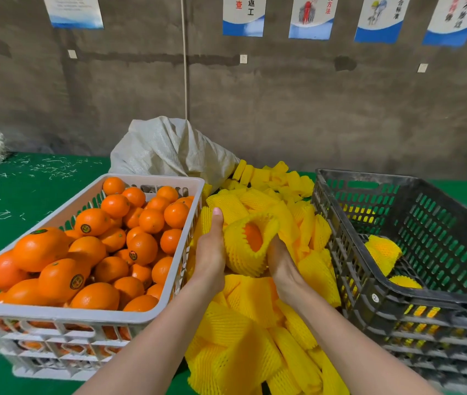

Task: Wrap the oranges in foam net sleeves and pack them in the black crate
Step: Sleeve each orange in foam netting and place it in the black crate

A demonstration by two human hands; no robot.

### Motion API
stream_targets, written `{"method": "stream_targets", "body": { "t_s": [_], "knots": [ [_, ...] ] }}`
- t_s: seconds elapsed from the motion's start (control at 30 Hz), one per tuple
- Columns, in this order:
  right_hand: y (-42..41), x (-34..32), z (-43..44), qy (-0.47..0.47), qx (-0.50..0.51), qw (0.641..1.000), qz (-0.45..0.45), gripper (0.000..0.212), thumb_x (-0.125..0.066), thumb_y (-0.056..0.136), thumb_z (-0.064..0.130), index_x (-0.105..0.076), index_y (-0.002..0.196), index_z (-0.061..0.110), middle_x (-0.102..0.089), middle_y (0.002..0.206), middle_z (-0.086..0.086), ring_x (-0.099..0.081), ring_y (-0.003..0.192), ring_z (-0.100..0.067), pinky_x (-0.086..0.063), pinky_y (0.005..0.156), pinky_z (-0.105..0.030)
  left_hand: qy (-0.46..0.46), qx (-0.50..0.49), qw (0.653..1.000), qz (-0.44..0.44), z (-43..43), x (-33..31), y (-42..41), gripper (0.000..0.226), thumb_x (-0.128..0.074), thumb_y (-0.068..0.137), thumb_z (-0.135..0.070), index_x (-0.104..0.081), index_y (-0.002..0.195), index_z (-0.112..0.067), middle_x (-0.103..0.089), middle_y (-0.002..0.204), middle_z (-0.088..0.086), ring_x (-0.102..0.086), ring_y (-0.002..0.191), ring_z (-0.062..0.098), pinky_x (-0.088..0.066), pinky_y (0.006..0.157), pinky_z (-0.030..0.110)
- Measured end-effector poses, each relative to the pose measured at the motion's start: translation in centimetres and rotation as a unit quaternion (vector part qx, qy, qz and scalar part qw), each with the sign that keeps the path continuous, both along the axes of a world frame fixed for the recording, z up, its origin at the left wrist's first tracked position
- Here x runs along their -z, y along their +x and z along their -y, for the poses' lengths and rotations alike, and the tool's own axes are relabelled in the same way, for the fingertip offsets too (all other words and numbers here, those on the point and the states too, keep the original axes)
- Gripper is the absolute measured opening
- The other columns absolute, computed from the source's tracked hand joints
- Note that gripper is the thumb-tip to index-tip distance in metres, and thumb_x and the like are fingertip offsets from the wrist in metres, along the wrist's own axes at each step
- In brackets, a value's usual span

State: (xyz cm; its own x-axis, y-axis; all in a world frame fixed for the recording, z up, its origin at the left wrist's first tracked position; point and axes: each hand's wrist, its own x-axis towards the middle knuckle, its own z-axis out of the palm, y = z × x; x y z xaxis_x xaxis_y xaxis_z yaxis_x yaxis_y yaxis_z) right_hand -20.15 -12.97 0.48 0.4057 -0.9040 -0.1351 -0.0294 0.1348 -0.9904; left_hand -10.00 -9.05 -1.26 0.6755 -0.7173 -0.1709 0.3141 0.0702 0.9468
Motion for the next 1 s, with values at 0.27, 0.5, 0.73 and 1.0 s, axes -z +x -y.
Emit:
{"method": "stream_targets", "body": {
  "t_s": [0.27,0.5,0.73,1.0],
  "knots": [
    [-0.7,1.3,-0.6,0.121,-0.045,0.991,0.037,0.066,-0.026,0.082,0.073,-0.058,0.116,0.027,-0.066,0.111,-0.007,-0.063,0.090,-0.029,-0.051,0.072,-0.039,0.010,-0.075,0.980,0.183,0.3,0.1,-0.5,0.057,-0.035,0.092,-0.059,-0.040,0.057,-0.014,-0.039,0.052,0.004,-0.038,0.052,0.016,-0.030,0.053,0.032],
    [-0.6,1.3,0.1,0.211,-0.014,0.959,0.187,0.056,-0.035,0.088,0.062,-0.063,0.113,0.021,-0.066,0.113,-0.011,-0.060,0.105,-0.031,-0.046,0.090,-0.044,-0.054,0.046,0.992,0.104,-0.1,1.3,-1.1,0.053,-0.044,0.093,-0.044,-0.065,0.076,0.001,-0.069,0.067,0.010,-0.066,0.063,0.017,-0.053,0.057,0.024],
    [-0.6,1.8,-0.1,0.203,-0.021,0.954,0.218,0.053,-0.033,0.091,0.058,-0.062,0.111,0.019,-0.065,0.111,-0.013,-0.060,0.100,-0.030,-0.050,0.079,-0.039,-0.087,0.063,0.976,0.188,-0.4,1.0,-1.2,0.056,-0.042,0.094,-0.039,-0.060,0.092,0.015,-0.055,0.079,0.021,-0.050,0.074,0.018,-0.043,0.066,0.028],
    [-2.6,0.7,1.5,-0.030,-0.028,0.993,0.109,0.024,-0.034,0.096,0.046,-0.054,0.085,0.038,-0.068,0.070,0.020,-0.064,0.070,0.005,-0.052,0.062,-0.015,0.059,0.316,0.944,0.076,-1.3,-2.9,0.9,0.053,-0.034,0.071,-0.082,-0.072,0.068,-0.045,-0.073,0.073,-0.016,-0.072,0.071,0.012,-0.058,0.065,0.040]
  ]
}}
